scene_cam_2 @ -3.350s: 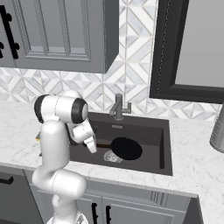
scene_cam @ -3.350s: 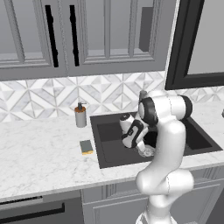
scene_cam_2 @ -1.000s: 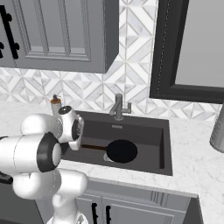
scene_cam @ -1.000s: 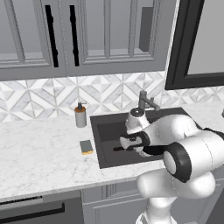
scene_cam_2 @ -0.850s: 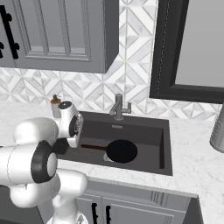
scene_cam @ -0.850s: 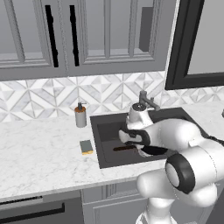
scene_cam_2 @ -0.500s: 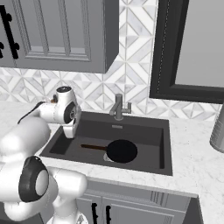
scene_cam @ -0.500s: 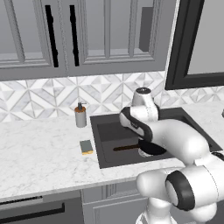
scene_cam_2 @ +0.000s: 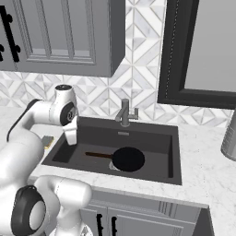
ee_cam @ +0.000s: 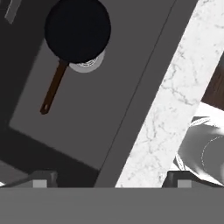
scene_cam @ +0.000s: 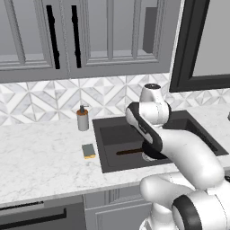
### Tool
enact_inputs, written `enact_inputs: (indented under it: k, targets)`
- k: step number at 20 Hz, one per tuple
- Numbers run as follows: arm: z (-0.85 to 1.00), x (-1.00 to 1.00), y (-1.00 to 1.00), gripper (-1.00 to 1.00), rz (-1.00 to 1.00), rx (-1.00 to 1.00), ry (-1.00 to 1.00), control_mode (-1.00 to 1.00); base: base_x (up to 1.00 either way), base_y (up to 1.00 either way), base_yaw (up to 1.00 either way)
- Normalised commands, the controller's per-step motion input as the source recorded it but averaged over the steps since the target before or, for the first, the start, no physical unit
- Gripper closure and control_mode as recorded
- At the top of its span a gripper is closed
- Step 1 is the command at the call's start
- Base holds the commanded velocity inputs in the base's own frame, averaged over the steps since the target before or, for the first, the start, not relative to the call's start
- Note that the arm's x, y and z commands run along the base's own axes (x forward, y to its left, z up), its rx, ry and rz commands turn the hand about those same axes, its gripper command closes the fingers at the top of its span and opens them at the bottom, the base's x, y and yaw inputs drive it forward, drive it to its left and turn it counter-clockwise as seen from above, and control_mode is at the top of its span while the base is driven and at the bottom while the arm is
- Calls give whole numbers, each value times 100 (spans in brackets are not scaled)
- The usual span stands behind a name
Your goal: Pick the pan and sponge and place them into the sink. Then turn on the water.
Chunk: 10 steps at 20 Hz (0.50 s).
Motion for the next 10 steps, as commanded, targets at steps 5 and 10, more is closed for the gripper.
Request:
enact_inputs:
  k: [5,10]
  targets:
    - [0,-12,25,-100,61,-7,0,-100,0,0,0]
    - [0,0,28,-100,51,-14,-5,-100,0,0,0]
